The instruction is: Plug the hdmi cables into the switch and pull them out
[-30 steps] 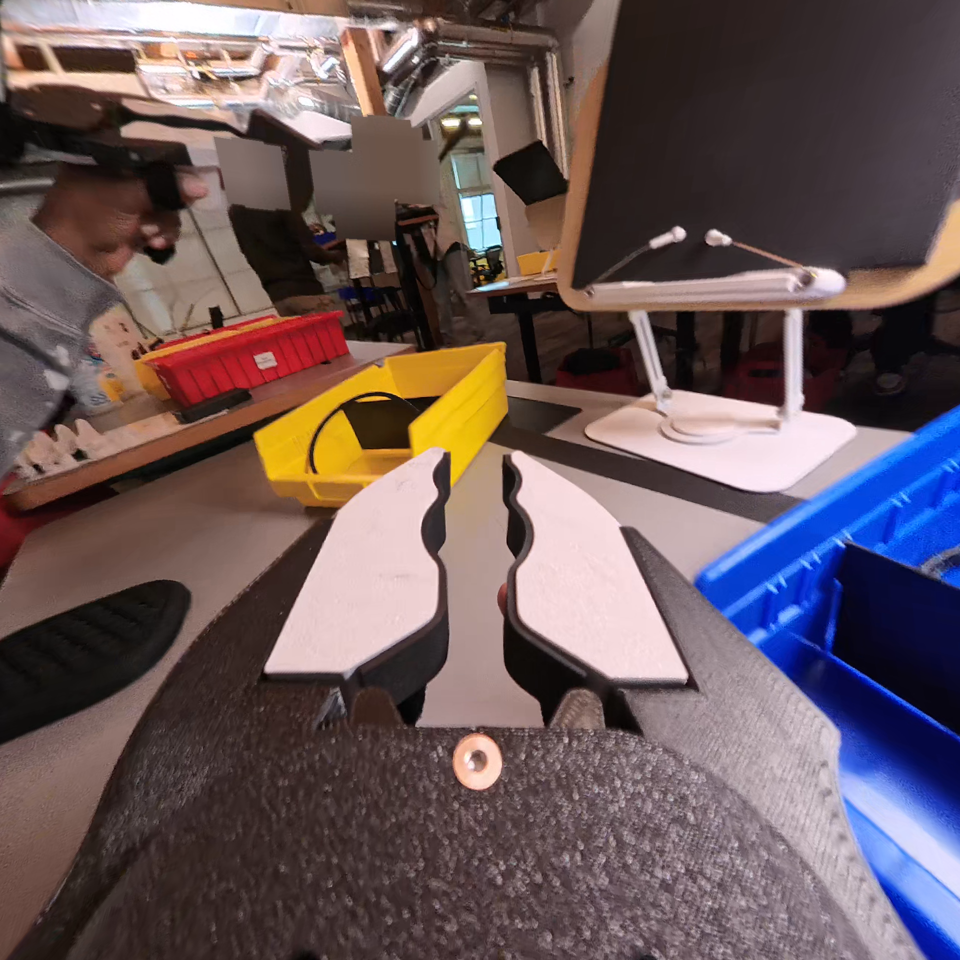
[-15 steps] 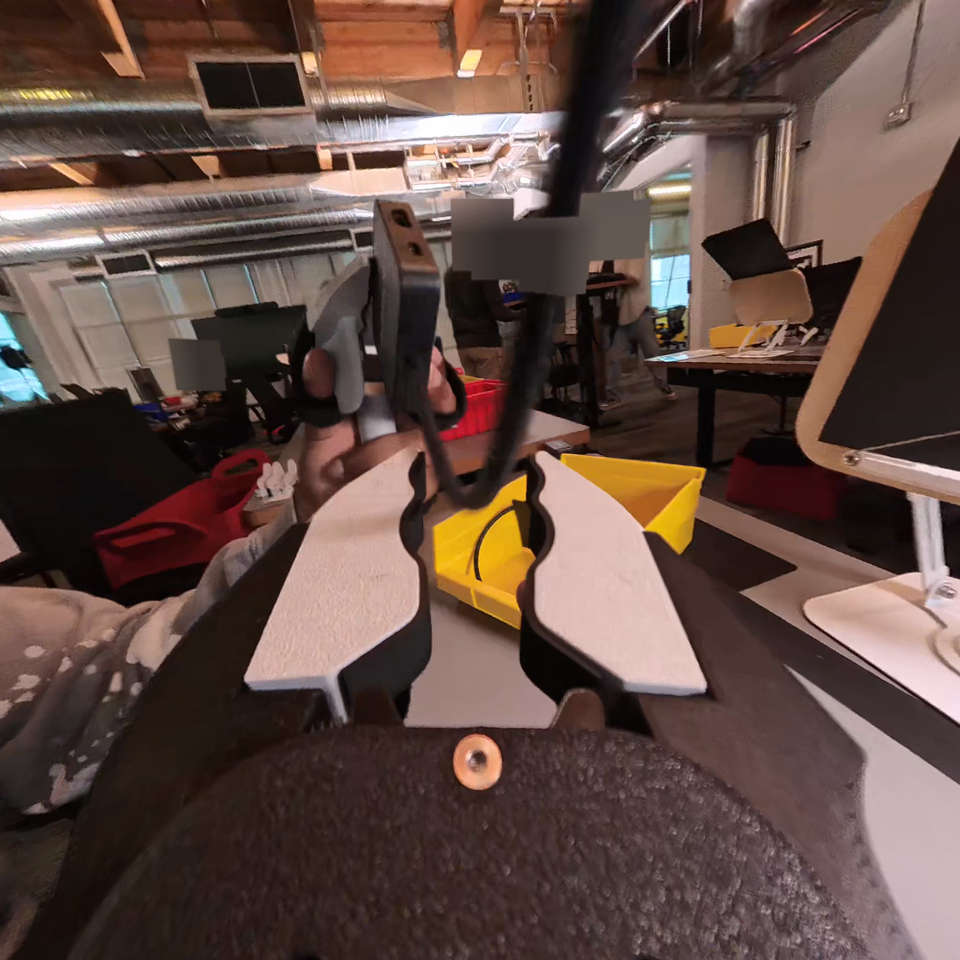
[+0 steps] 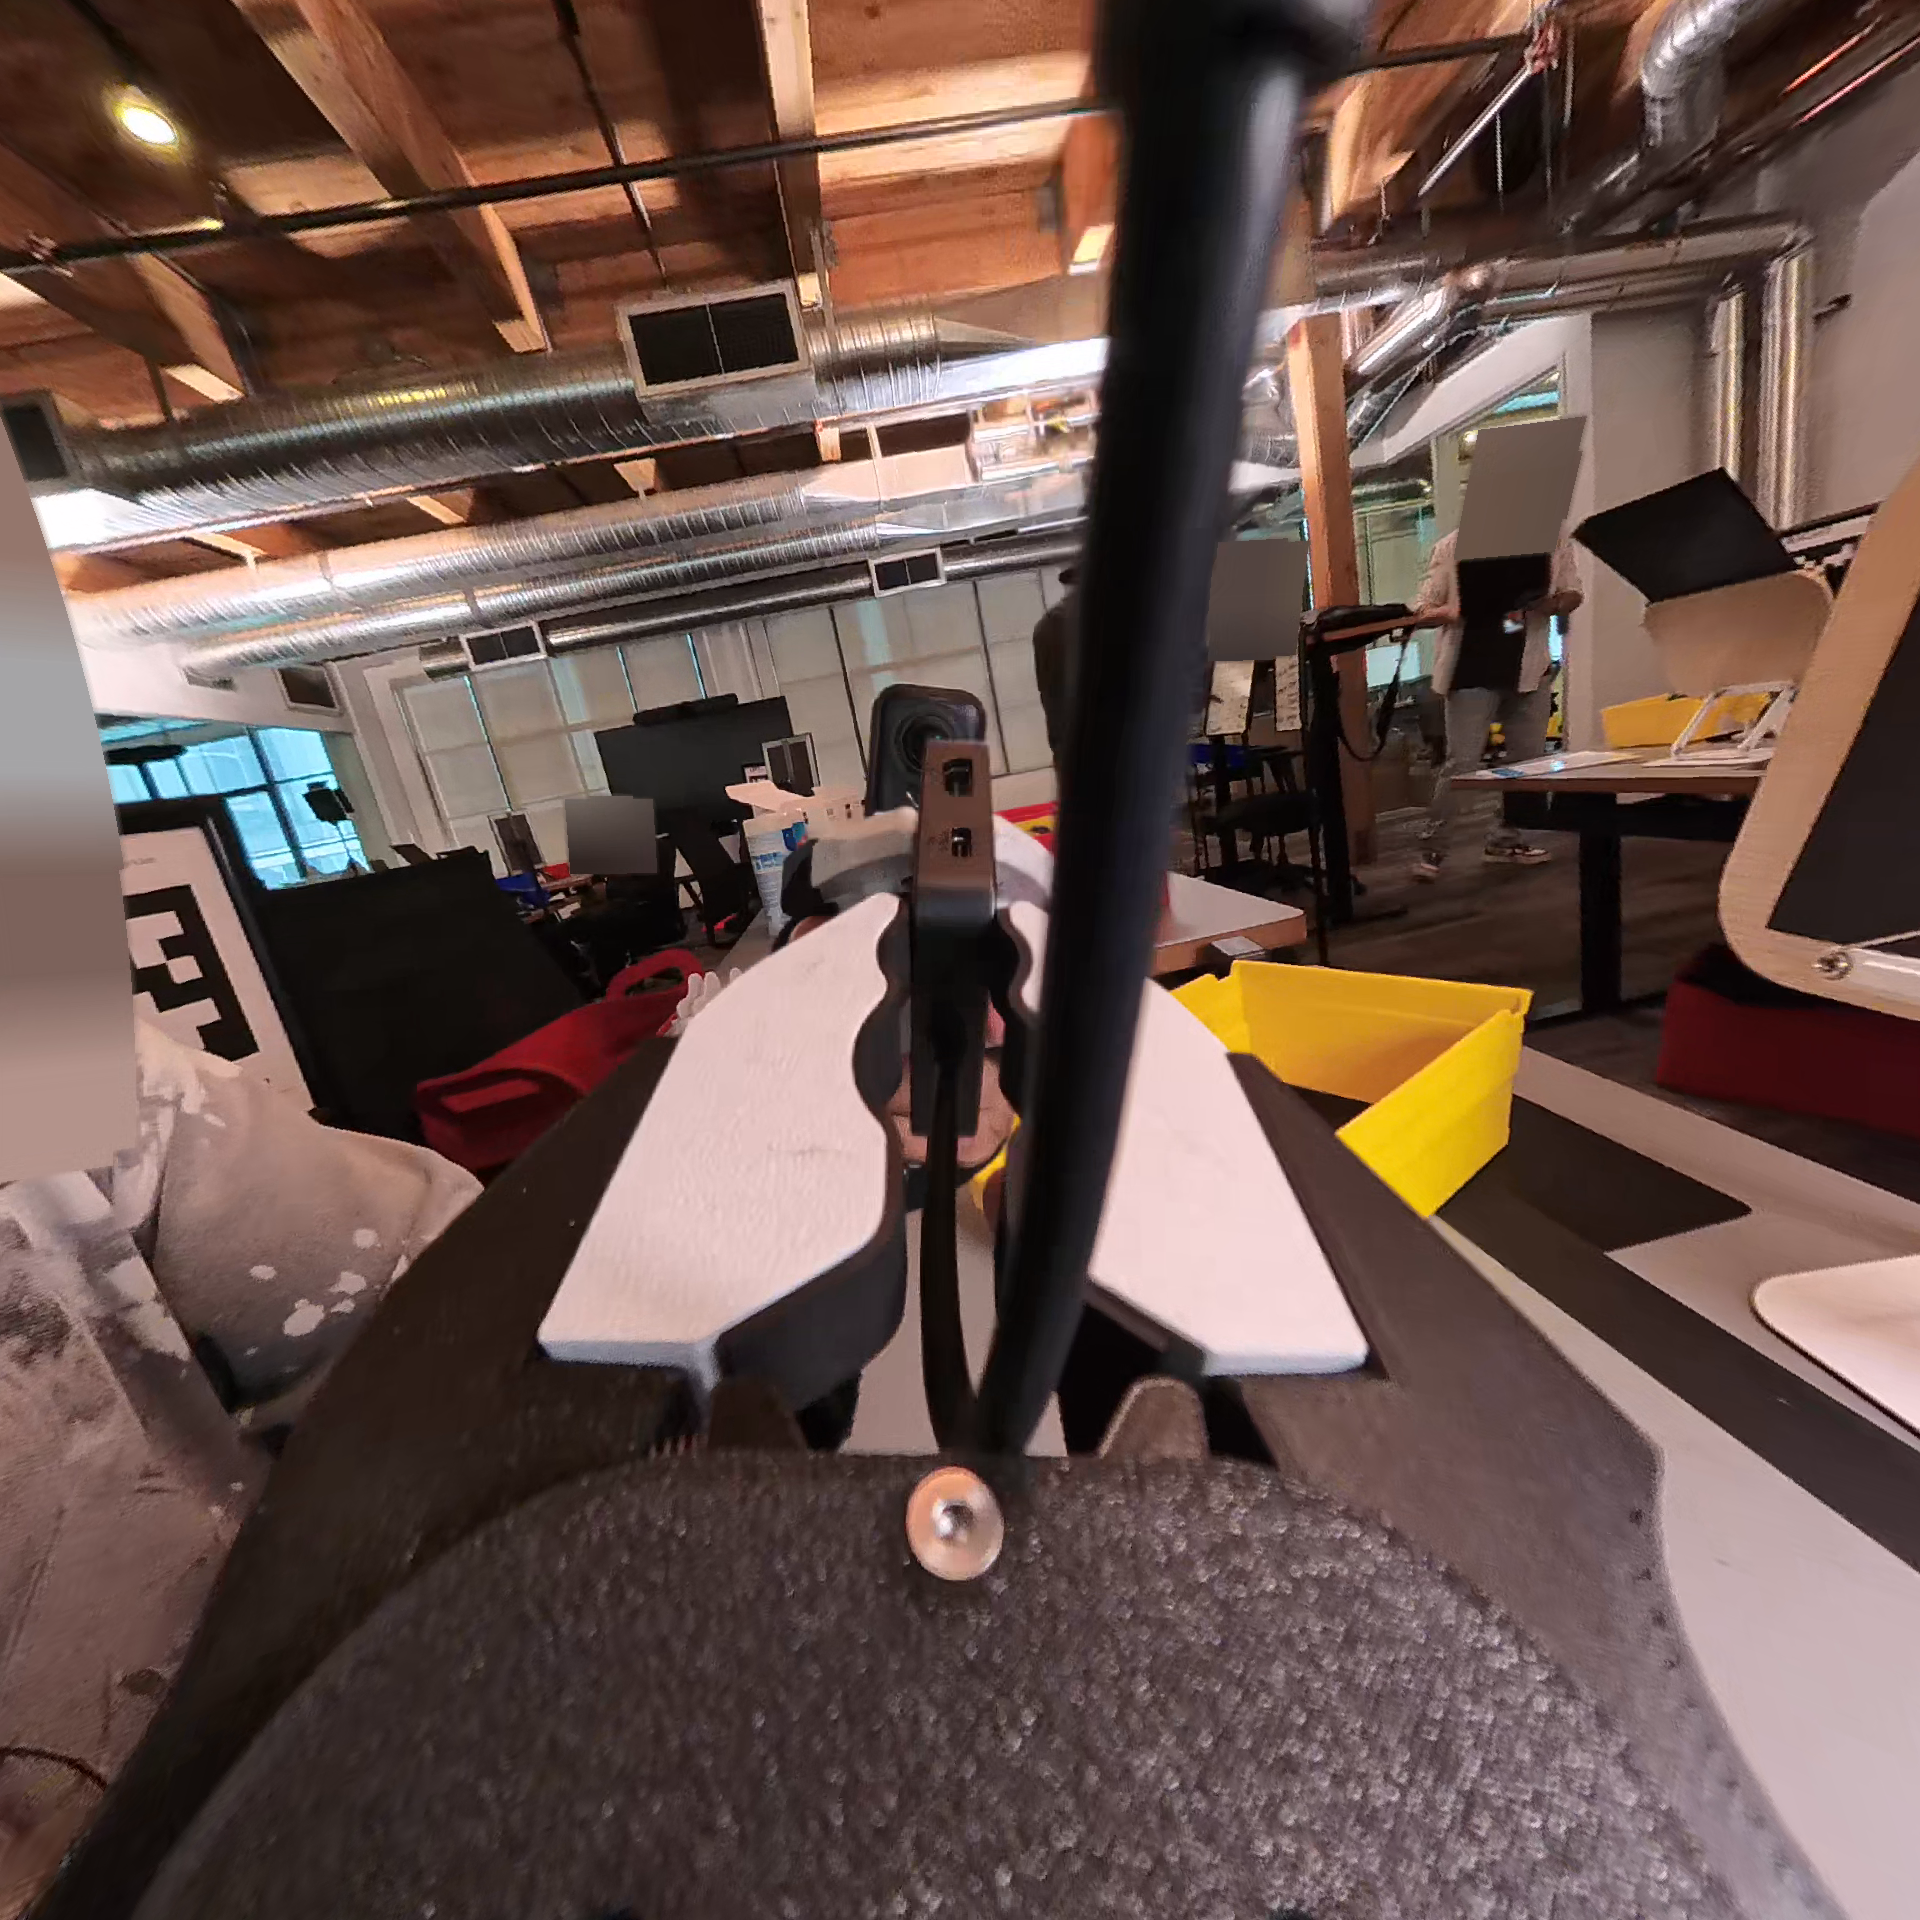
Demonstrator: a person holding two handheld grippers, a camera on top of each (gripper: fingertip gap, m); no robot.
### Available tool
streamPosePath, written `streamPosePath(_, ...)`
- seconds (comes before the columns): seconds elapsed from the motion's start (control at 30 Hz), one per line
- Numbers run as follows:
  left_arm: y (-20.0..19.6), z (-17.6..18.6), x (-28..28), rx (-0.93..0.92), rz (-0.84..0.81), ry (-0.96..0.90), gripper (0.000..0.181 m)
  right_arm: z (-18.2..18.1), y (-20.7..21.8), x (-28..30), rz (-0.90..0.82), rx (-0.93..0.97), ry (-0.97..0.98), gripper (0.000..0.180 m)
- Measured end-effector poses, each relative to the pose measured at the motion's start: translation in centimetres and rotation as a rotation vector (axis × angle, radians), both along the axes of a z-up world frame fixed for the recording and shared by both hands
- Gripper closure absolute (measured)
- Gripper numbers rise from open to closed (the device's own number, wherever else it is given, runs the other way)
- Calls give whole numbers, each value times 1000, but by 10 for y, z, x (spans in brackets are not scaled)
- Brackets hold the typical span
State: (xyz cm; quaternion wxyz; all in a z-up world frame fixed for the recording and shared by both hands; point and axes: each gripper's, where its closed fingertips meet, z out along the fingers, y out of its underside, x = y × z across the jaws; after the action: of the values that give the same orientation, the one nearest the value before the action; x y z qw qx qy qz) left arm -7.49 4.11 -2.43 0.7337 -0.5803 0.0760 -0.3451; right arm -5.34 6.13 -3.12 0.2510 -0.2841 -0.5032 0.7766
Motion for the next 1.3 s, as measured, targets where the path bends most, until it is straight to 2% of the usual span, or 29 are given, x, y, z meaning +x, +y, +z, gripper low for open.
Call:
streamPosePath(0.2, -3, -4, -5, -20, 67, 117, 170, 11, 20, 13, -26, -4, 14, 166)
streamPosePath(0.4, -6, -12, 9, -55, 34, 234, 152, 7, 11, 19, 33, 38, 44, 165)
streamPosePath(0.47, -3, -19, 22, -75, 11, 293, 147, 4, 1, 20, 29, 103, 82, 166)
streamPosePath(0.6, 1, -29, 33, -55, 66, 480, 158, -6, -16, 22, -40, 327, 133, 166)
streamPosePath(0.77, -5, -27, 33, -34, 114, 581, 156, -19, -23, 19, -90, 512, 96, 166)
streamPosePath(0.93, -7, -63, 32, -186, 160, 917, 156, -44, -30, 21, -56, 696, -17, 166)
streamPosePath(1.03, -6, -78, 39, -245, 117, 983, 163, -54, -31, 23, -62, 784, -71, 166)
streamPosePath(1.13, -4, -65, 43, -159, 94, 876, 165, -37, -26, 24, -104, 714, -34, 163)
streamPosePath(1.23, -9, -37, 41, -22, 11, 585, 166, -18, -9, 20, -152, 545, 0, 149)
streamPosePath(1.3, -11, -23, 32, 48, -3, 425, 166, -15, -2, 20, -129, 452, 2, 146)
